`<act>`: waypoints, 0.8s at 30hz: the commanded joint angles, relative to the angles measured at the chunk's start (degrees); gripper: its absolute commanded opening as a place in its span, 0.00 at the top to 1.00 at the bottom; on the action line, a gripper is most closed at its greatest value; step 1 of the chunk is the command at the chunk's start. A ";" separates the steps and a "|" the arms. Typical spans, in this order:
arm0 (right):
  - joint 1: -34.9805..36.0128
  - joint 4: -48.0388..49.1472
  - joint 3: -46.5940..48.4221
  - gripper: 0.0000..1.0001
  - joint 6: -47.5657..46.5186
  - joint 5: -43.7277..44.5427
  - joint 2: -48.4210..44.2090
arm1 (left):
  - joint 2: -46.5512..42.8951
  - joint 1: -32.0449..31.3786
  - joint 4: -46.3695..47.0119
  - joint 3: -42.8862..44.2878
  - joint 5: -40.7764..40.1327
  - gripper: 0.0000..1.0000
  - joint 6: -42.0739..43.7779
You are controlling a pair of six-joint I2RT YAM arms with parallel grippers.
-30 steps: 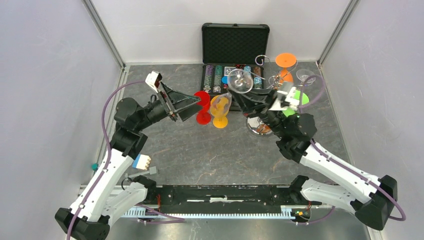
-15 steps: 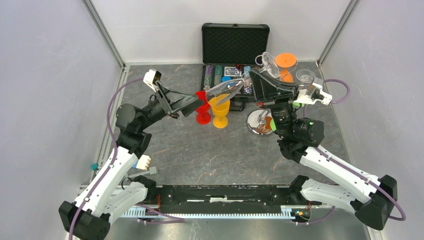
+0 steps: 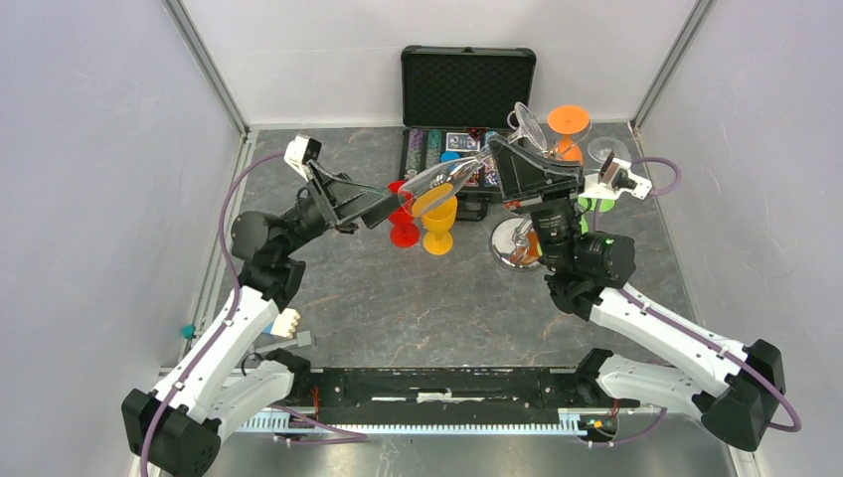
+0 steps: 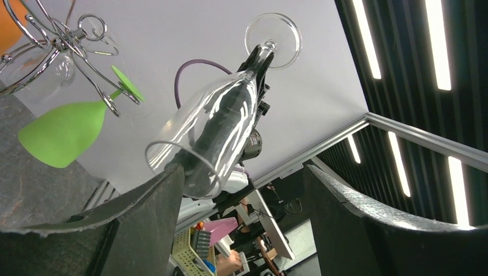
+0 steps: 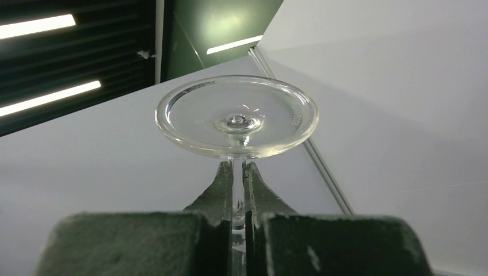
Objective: Take the wine glass off the wine glass rack
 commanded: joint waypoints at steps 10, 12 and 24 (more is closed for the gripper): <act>0.07 6.22 1.16 1.00 4.41 0.08 3.26 | 1.23 -0.24 13.56 0.08 1.30 0.31 -9.32; 0.09 7.19 0.84 1.00 4.59 -0.09 3.90 | 1.55 -0.27 15.96 0.04 1.30 0.36 -11.16; 0.02 8.24 0.65 1.00 6.56 -2.44 6.50 | 2.49 -0.40 15.85 0.95 1.21 0.46 -10.94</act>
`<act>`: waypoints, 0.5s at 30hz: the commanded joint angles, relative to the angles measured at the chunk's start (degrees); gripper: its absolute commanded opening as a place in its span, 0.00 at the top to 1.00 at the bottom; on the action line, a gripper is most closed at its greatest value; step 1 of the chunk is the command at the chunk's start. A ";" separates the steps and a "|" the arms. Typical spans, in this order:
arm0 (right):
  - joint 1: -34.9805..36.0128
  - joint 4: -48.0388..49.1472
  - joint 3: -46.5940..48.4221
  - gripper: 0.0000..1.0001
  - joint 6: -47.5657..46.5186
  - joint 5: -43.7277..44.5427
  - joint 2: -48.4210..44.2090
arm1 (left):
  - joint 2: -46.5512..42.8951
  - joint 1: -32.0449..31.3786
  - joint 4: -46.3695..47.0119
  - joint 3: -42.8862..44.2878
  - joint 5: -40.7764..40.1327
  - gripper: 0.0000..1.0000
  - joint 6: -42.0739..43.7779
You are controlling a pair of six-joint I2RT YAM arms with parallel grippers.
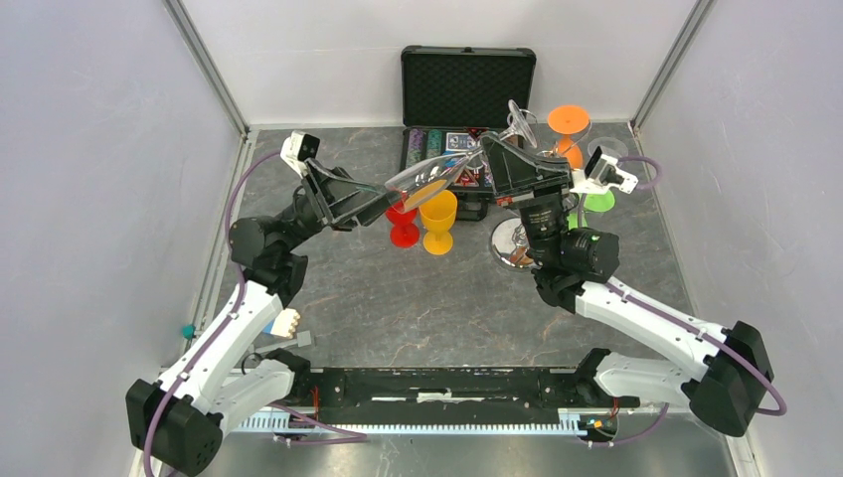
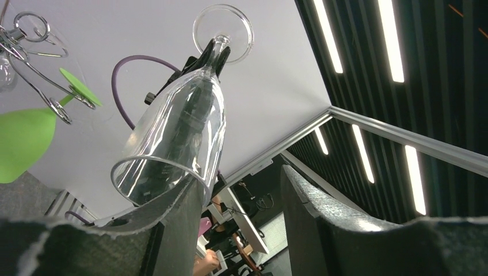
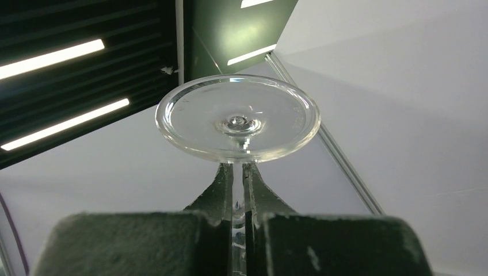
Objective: Take the wine glass off the wine glass rack
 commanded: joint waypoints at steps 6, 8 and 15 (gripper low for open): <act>0.06 -1.77 1.05 1.00 2.32 -4.47 2.06 | 1.57 -0.51 3.54 1.92 1.01 0.47 -0.60; 0.11 -1.77 0.86 1.00 2.45 -4.70 2.26 | 1.71 -0.55 3.33 1.92 1.11 0.50 -0.33; 0.11 -1.59 0.35 1.00 2.61 -5.04 2.19 | 1.79 -0.60 2.85 1.44 0.87 0.76 0.41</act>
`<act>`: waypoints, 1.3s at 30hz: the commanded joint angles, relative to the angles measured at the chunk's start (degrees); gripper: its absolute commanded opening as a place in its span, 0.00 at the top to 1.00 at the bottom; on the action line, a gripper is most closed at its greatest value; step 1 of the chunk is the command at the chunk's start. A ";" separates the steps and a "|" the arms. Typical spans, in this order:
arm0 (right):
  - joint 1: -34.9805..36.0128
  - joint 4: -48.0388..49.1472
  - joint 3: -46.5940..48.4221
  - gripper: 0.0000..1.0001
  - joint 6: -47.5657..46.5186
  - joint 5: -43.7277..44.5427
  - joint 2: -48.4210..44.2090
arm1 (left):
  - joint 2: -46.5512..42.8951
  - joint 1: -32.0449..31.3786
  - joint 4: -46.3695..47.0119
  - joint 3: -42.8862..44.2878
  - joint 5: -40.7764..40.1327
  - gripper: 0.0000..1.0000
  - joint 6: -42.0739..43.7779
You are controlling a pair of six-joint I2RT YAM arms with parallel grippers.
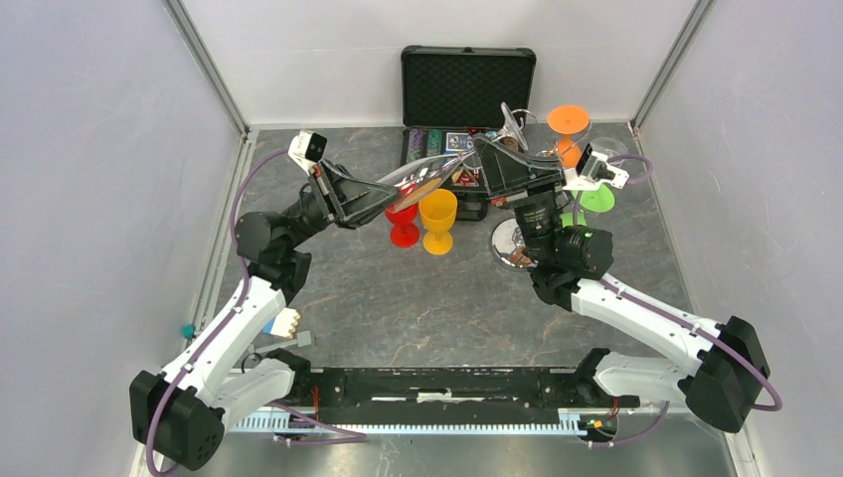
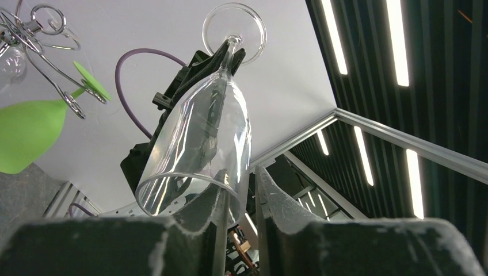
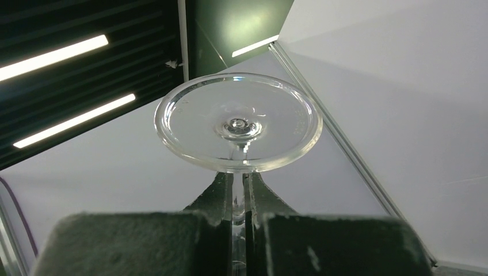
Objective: Take the wine glass off the wine glass rack
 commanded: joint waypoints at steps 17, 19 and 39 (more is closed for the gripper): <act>0.24 -4.72 2.28 0.55 0.49 -7.68 0.52 | -4.52 -0.57 -6.03 1.39 -6.62 0.98 10.37; 0.28 -3.58 1.97 0.43 0.78 -8.94 0.60 | -4.92 -0.54 -6.72 1.69 -9.88 0.98 10.12; 0.27 -30.32 3.90 0.16 -8.03 -14.06 -5.93 | -6.99 -0.45 -73.88 30.40 -43.08 0.98 64.55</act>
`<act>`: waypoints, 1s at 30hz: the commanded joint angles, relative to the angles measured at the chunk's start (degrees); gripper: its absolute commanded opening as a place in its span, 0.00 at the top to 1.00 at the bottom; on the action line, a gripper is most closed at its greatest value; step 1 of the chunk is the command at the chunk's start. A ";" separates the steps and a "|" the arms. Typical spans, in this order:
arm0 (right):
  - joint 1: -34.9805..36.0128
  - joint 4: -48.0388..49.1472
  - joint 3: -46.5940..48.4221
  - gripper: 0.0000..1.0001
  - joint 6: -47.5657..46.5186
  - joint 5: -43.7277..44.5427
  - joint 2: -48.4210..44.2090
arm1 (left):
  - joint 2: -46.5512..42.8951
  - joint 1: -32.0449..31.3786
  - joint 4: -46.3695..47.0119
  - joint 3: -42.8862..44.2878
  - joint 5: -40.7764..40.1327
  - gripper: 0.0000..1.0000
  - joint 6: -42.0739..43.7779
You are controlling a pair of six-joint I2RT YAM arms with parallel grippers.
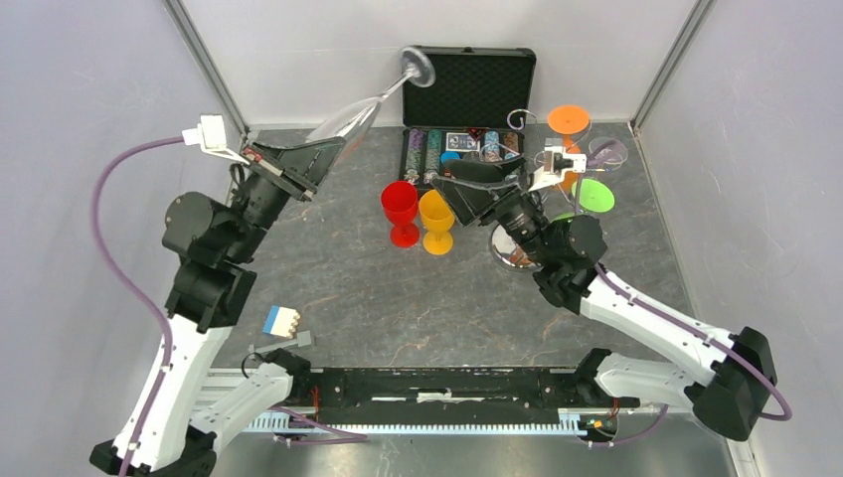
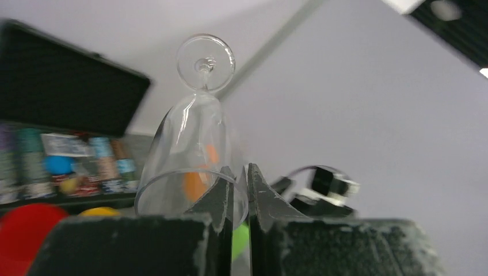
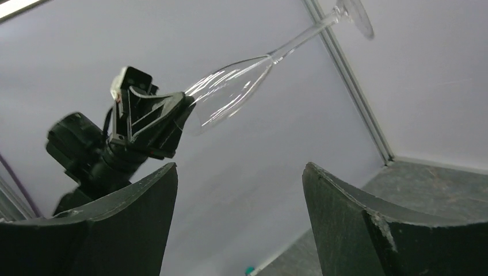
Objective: Take the wine glass off the wine glass rack
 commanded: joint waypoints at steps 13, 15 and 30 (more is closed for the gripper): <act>0.14 -33.12 -0.39 0.17 -20.32 8.87 -19.52 | 25.54 0.17 -60.42 23.11 -25.31 0.98 38.43; 0.19 -36.18 -0.12 0.17 -21.95 10.09 -21.89 | 29.72 0.07 -62.88 25.54 -22.69 0.98 40.04; 0.17 -59.17 7.49 0.16 -35.43 25.06 -34.72 | 49.53 -0.02 -70.52 38.10 -12.61 0.98 42.62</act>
